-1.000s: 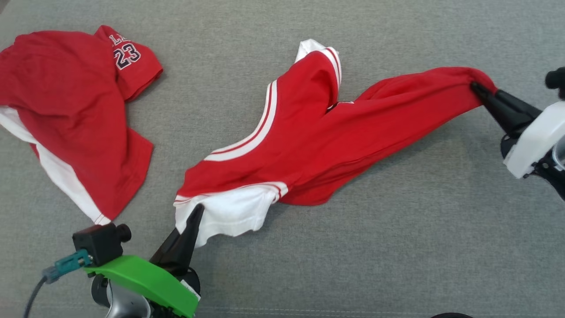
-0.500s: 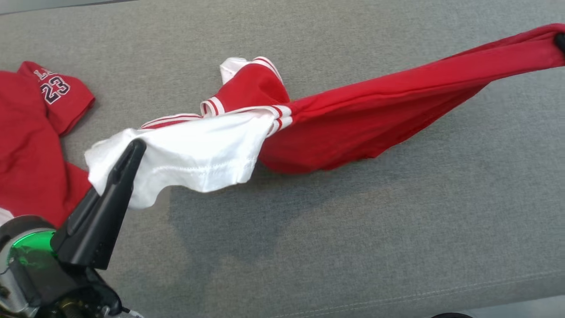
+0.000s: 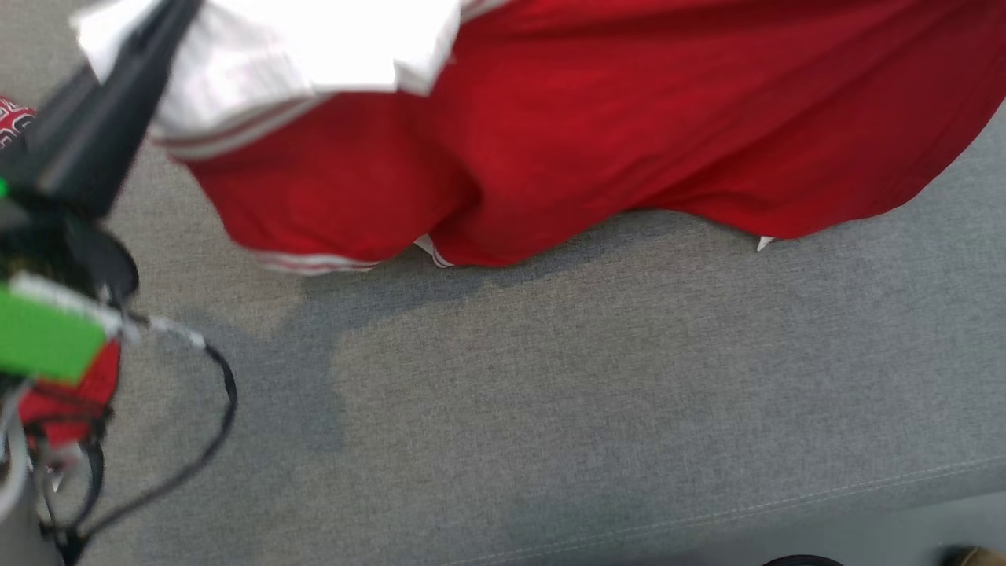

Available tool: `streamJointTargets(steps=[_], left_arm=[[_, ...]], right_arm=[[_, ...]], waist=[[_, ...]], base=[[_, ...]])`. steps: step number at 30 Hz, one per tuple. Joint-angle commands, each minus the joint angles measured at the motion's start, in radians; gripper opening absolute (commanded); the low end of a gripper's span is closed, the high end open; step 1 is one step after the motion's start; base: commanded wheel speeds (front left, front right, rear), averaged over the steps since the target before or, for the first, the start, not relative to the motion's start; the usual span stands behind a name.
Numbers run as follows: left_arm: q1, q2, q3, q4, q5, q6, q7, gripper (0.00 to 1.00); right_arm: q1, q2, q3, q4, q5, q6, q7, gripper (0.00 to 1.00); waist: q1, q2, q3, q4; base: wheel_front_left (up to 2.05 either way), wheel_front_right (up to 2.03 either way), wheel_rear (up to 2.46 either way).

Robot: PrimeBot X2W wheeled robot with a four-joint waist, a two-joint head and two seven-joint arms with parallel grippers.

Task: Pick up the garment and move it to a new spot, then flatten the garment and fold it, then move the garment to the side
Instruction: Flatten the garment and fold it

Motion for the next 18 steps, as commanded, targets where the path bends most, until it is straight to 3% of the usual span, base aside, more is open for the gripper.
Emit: streamJointTargets(steps=[1,4,6,9,12,14,18], left_arm=[[-0.097,0.030,-0.009,0.075,0.040,0.001,0.007,0.00],[-0.319,0.026,-0.072,0.332,0.130,-0.012,-0.015,0.00],[-0.467,0.002,-0.114,0.522,0.198,-0.031,-0.067,0.00],[-0.691,-0.030,-0.125,0.773,0.314,-0.061,-0.238,0.00],[-0.866,-0.072,-0.109,0.975,0.399,-0.091,-0.477,0.00],[-0.958,-0.095,-0.104,1.079,0.420,-0.139,-0.609,0.00],[-1.095,-0.110,-0.154,1.212,0.457,-0.242,-0.753,0.00]], right_arm=[[-0.046,0.043,0.005,0.046,-0.032,-0.001,-0.004,0.00],[-0.202,0.185,0.050,0.222,-0.099,-0.001,0.010,0.00],[-0.360,0.325,0.076,0.400,-0.159,-0.001,0.010,0.00],[-0.609,0.594,0.065,0.738,-0.247,-0.001,-0.001,0.00],[-0.827,0.809,-0.088,1.026,-0.376,-0.001,-0.006,0.00],[-0.898,0.922,-0.208,1.106,-0.497,-0.001,-0.004,0.00],[-0.932,1.042,-0.389,1.103,-0.694,0.000,-0.003,0.00]], waist=[[0.0000,-0.0001,0.049,0.022],[0.0000,-0.0001,0.085,0.042],[0.0000,-0.0001,0.107,0.047],[0.0000,-0.0001,0.139,0.037],[0.0000,-0.0001,0.161,0.034],[0.0000,-0.0001,0.165,0.032],[0.0000,-0.0001,0.232,0.045]], base=[[0.00,0.00,0.00],[0.00,0.00,0.00],[0.00,0.00,0.00],[0.00,0.00,0.00],[0.00,0.00,0.00],[0.00,0.00,0.00],[0.00,0.00,0.00]])
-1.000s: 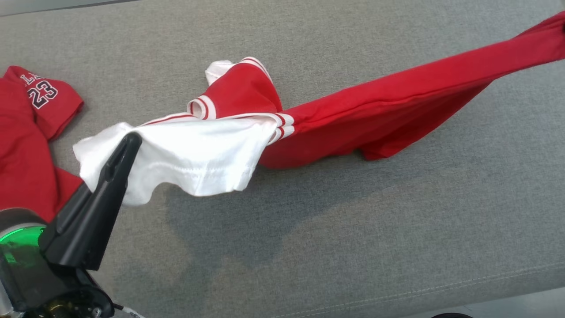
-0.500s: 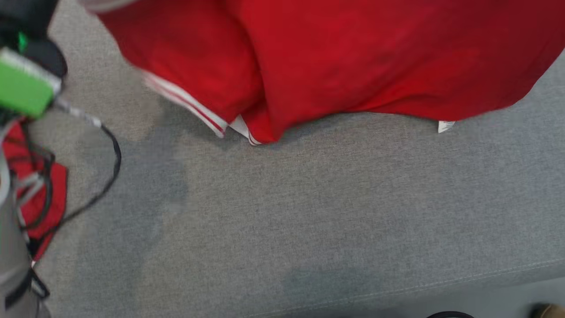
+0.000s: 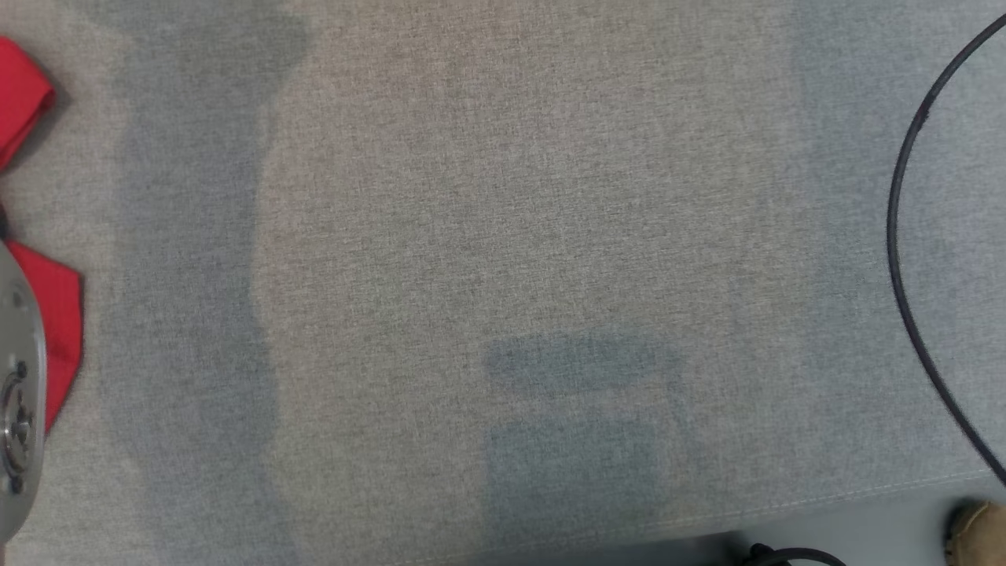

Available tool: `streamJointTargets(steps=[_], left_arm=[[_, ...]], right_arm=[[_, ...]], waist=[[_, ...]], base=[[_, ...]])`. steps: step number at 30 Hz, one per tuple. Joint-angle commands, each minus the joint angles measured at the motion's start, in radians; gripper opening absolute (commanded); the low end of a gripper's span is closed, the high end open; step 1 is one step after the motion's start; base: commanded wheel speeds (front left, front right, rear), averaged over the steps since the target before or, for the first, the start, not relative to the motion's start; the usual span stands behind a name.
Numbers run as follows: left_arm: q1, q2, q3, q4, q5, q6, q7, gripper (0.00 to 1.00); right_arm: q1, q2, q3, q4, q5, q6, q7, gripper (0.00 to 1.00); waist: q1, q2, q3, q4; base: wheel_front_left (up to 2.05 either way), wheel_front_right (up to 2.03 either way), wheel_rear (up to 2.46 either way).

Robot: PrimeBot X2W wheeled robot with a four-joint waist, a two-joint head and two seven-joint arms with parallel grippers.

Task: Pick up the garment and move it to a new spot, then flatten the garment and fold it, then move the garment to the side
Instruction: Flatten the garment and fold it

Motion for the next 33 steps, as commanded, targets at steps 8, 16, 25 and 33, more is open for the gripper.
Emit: streamJointTargets(steps=[8,16,25,33], left_arm=[[0.294,0.034,-0.224,0.069,-0.097,-0.041,-0.164,0.00],[0.794,0.108,-0.223,-0.088,-0.261,-0.040,-0.215,0.00],[1.260,0.089,-0.119,-0.393,-0.148,0.018,-0.218,0.00],[1.672,-0.022,-0.113,-0.621,-0.109,0.185,-0.218,0.00]], right_arm=[[0.442,0.059,0.025,-0.127,-0.105,0.000,-0.002,0.00],[0.907,-0.055,0.128,-0.315,0.034,0.000,0.030,0.00],[1.211,-0.183,0.143,-0.516,0.161,0.000,0.021,0.00],[1.492,-0.303,0.125,-0.675,0.248,0.000,0.027,0.00]], waist=[[-0.0001,0.0000,0.001,0.032],[-0.0001,0.0000,-0.079,0.034],[-0.0001,0.0000,-0.168,0.015],[-0.0001,0.0000,-0.233,0.030]], base=[[0.00,0.00,0.00],[0.00,0.00,0.00],[0.00,0.00,0.00],[0.00,0.00,0.00]])
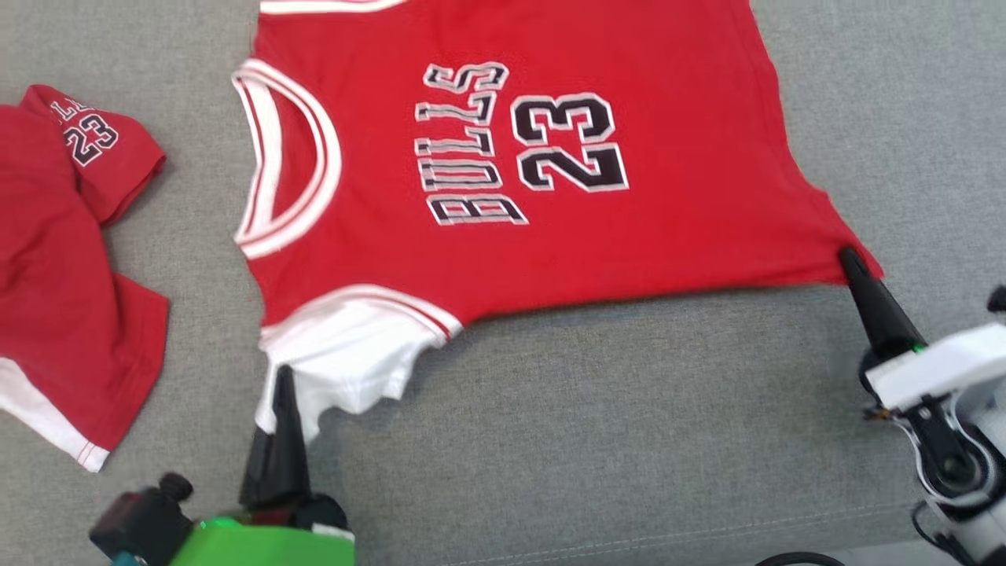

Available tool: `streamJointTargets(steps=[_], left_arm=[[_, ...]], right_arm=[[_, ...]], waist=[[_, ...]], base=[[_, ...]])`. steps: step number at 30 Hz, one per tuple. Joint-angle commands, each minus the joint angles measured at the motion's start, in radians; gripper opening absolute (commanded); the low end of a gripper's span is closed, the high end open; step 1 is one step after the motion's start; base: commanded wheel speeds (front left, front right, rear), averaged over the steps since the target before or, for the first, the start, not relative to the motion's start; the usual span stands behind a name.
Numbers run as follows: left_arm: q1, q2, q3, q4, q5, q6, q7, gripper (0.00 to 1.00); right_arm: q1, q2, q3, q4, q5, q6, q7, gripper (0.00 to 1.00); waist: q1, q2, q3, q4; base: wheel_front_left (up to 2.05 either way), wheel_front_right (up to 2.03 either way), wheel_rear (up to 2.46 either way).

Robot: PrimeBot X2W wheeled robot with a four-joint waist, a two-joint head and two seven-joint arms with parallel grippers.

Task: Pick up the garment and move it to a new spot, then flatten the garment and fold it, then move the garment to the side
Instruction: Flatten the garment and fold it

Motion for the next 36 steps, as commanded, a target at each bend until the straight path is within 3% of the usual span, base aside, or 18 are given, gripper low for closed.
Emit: streamJointTargets(steps=[1,7,10,17,23,27,36], left_arm=[[0.074,-0.021,-0.015,-0.033,0.009,0.034,-0.003,0.00],[0.176,-0.055,-0.101,-0.143,0.013,0.084,0.054,0.00],[0.167,-0.039,-0.109,-0.192,0.031,0.098,0.073,0.00],[-0.002,0.034,-0.071,-0.309,0.049,0.120,0.201,0.00],[-0.147,0.106,-0.034,-0.329,0.050,0.144,0.337,0.00],[-0.271,0.134,-0.029,-0.272,0.028,0.149,0.438,0.00],[-0.567,0.088,-0.096,0.053,0.031,0.093,0.520,0.00]], right_arm=[[0.090,-0.042,-0.029,-0.034,0.029,-0.001,-0.009,0.00],[0.299,-0.120,-0.122,-0.192,0.065,-0.001,-0.023,0.00],[0.328,-0.127,-0.154,-0.238,0.067,-0.001,-0.025,0.00],[0.187,-0.115,-0.159,-0.252,0.030,-0.001,0.035,0.00],[0.038,-0.096,-0.138,-0.201,-0.013,-0.001,0.122,0.00],[-0.077,-0.069,-0.119,-0.118,-0.067,-0.001,0.198,0.00],[-0.287,0.044,-0.129,0.129,-0.190,0.000,0.289,0.00]], waist=[[0.0001,0.0000,-0.017,0.027],[0.0001,0.0000,0.065,0.067],[0.0001,0.0000,0.095,0.071],[0.0001,0.0000,0.105,0.058],[0.0001,0.0000,0.090,0.038],[0.0001,0.0000,0.091,0.034],[0.0001,0.0000,0.122,0.051]], base=[[0.00,0.00,0.00],[0.00,0.00,0.00],[0.00,0.00,0.00],[0.00,0.00,0.00],[0.00,0.00,0.00],[0.00,0.00,0.00],[0.00,0.00,0.00]])
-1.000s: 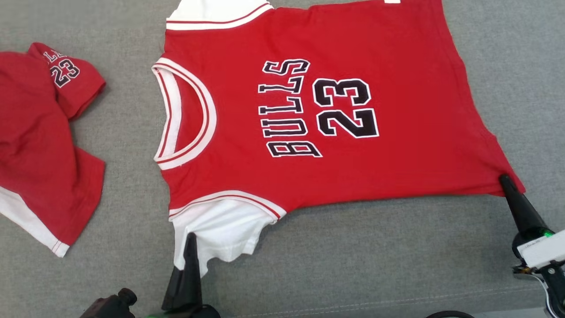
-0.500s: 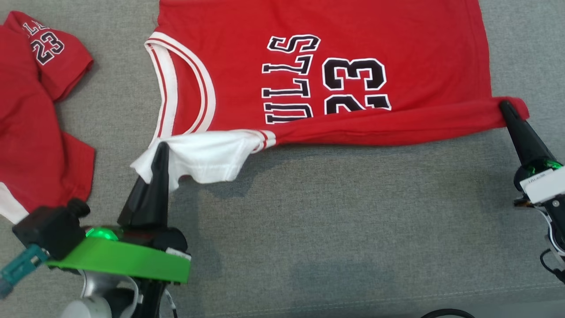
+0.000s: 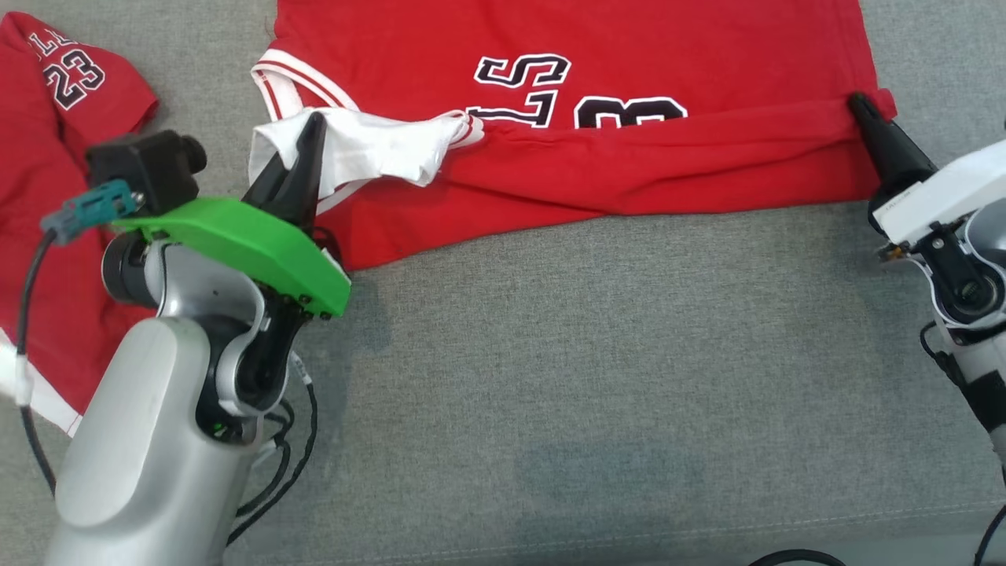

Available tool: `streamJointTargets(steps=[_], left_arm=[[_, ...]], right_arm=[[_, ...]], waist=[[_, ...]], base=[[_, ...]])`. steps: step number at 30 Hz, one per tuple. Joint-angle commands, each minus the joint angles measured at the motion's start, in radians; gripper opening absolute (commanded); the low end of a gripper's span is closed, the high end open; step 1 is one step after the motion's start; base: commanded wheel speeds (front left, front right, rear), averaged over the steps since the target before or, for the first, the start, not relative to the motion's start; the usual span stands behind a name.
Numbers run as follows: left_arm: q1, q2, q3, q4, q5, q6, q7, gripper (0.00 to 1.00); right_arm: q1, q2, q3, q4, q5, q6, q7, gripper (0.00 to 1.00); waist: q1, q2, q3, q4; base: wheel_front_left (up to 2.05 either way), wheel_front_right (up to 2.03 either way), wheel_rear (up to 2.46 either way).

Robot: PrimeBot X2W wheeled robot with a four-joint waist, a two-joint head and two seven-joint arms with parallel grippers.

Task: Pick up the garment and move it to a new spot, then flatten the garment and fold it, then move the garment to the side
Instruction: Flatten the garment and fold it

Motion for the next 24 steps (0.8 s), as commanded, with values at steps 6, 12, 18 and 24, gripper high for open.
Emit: streamJointTargets(steps=[6,12,18,24], left_arm=[[-0.138,-0.022,-0.037,0.197,0.032,-0.052,-0.012,0.00],[-0.210,-0.029,-0.051,0.310,0.041,-0.090,-0.029,0.00],[-0.254,-0.038,-0.065,0.369,0.043,-0.117,-0.035,0.00],[-0.282,-0.053,-0.074,0.455,0.028,-0.141,-0.041,0.13]], right_arm=[[-0.110,0.068,0.000,0.112,-0.079,0.000,0.029,0.00],[-0.181,0.104,-0.037,0.216,-0.118,0.000,0.037,0.00],[-0.250,0.139,-0.079,0.330,-0.154,0.000,0.058,0.00],[-0.278,0.187,-0.067,0.409,-0.214,0.000,0.085,1.00]], waist=[[0.0001,-0.0001,0.018,-0.004],[0.0001,-0.0001,0.008,-0.007],[0.0001,-0.0001,0.001,-0.006],[0.0001,-0.0001,-0.005,-0.007]], base=[[0.00,0.00,0.00],[0.00,0.00,0.00],[0.00,0.00,0.00],[0.00,0.00,0.00]])
